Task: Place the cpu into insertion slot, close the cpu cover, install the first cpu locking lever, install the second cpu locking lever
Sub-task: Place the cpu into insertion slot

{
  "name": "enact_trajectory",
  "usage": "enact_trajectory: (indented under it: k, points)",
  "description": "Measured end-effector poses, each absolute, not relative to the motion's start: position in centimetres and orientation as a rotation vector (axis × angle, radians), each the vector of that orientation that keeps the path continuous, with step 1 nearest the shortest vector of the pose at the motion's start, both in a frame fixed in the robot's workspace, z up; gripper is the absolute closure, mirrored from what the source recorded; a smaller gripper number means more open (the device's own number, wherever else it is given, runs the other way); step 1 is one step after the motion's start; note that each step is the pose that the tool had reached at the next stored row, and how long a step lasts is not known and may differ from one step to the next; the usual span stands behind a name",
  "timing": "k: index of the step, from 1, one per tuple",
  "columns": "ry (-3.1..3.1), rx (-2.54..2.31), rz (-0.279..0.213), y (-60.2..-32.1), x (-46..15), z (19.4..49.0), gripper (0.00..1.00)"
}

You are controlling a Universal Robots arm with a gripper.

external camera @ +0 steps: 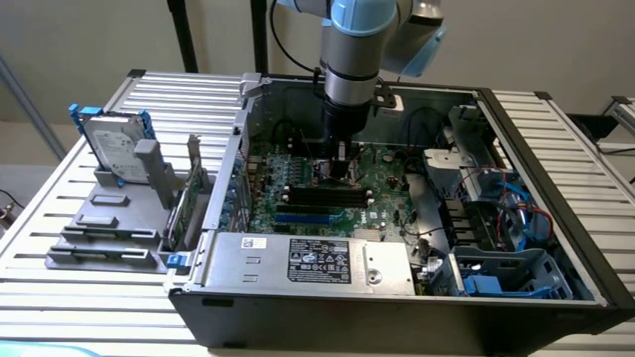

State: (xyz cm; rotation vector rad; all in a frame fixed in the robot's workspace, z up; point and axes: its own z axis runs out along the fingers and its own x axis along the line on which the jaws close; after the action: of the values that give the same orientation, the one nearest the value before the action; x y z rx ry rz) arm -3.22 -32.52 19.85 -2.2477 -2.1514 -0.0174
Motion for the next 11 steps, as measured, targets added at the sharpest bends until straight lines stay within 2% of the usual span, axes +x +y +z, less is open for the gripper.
enact_trajectory:
  k: [11]
  points:
    - [-2.151,-2.248,-0.017,-32.40,-3.23,19.74,0.45]
